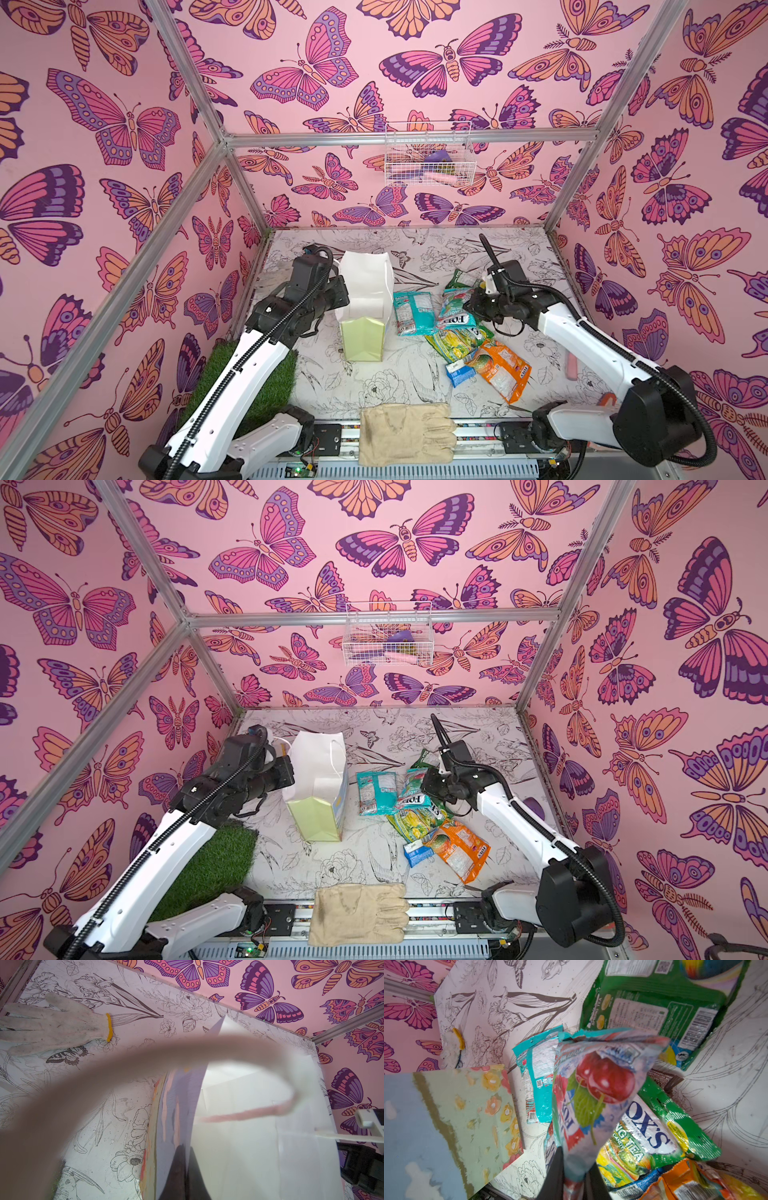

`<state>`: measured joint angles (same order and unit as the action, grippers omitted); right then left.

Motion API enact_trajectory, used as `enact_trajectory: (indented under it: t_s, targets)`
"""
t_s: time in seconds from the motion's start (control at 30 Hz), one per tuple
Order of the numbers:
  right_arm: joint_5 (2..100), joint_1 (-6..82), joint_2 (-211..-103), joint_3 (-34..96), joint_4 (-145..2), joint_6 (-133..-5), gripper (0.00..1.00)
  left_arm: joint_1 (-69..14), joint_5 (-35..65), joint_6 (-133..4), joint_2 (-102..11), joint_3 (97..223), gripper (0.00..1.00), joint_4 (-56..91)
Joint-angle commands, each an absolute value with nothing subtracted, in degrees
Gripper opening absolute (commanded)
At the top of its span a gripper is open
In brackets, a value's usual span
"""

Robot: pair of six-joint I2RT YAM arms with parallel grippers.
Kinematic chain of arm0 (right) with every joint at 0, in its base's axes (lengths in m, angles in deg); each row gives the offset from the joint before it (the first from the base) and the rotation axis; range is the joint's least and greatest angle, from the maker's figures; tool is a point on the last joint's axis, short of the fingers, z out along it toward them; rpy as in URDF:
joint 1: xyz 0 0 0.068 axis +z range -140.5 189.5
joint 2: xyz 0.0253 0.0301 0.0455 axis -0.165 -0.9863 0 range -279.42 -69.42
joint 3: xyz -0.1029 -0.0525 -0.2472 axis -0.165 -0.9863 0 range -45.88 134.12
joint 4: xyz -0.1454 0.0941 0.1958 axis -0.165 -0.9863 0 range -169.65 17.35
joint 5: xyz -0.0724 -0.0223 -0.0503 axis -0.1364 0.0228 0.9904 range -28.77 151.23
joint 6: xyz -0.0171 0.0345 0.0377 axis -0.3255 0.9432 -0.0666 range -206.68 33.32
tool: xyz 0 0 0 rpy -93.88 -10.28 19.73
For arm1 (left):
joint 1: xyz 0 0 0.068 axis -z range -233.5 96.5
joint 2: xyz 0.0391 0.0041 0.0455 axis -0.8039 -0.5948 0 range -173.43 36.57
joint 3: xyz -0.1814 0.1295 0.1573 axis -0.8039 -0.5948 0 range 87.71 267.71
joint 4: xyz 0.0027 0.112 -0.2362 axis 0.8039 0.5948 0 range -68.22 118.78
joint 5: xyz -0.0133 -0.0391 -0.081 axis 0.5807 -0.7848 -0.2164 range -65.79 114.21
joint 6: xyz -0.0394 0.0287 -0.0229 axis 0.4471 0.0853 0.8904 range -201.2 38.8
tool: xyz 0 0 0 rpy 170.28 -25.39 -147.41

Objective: Place the snacks into the paper bag
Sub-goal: 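Lift the teal packet and carry it toward the bag held by the left gripper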

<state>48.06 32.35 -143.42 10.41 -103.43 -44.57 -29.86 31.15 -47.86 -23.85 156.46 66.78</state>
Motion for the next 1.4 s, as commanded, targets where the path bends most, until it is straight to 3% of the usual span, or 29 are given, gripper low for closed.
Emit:
enact_trajectory:
  t_s: [0.0, 0.37, 0.93, 1.37]
  targets:
    - [50.7, 34.2, -140.8, 15.8, -106.9, -46.7, 0.0, -30.0, 32.1, -47.0, -23.2, 156.2, 0.0, 66.4]
    - [55.9, 39.1, -137.2, 29.4, -114.9, -49.7, 0.0, -30.0, 35.6, -49.1, -24.0, 158.2, 0.0, 68.3]
    - [71.1, 54.2, -144.9, 56.6, -124.6, -57.3, 0.0, -29.5, 40.9, -55.4, -30.3, 166.7, 0.0, 74.8]
    - [69.1, 59.0, -152.8, 71.6, -126.1, -57.8, 0.0, -26.1, 42.6, -54.3, -32.8, 167.4, 0.0, 75.5]
